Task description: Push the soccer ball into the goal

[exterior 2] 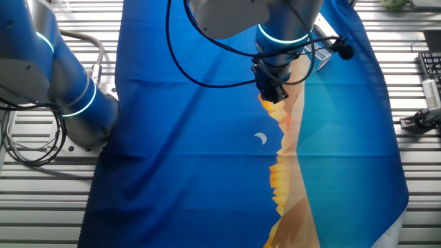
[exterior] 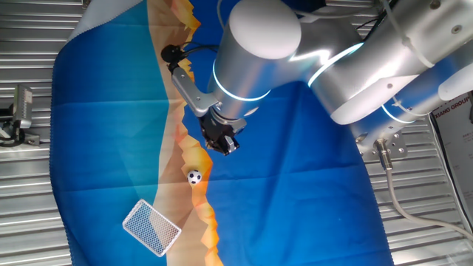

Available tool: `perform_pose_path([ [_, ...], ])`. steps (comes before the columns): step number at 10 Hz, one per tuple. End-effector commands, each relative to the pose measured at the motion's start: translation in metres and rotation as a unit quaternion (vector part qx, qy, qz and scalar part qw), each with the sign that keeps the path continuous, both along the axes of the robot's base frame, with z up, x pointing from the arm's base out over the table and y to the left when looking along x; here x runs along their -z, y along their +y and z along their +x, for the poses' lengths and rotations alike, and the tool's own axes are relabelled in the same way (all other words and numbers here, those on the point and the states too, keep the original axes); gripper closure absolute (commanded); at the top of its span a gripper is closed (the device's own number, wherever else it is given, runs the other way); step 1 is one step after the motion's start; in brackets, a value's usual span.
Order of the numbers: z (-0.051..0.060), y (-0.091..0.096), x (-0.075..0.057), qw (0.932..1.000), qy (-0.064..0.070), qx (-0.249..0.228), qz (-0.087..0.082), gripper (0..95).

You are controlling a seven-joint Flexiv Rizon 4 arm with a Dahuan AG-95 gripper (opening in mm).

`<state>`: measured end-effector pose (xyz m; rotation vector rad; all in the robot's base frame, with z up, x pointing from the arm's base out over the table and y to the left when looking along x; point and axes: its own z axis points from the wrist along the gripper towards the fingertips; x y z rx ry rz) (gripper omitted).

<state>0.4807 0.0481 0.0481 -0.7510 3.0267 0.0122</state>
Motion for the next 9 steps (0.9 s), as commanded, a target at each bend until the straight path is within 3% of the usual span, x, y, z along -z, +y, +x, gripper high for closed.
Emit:
perform_pose_path([
  [1, 0.0001, 0.0001, -0.0009, 1.0, 0.001, -0.001, -0.001, 95.0],
  [9, 0.0092, 0.0047, -0.0001, 1.0, 0.007, -0.001, -0.006, 95.0],
])
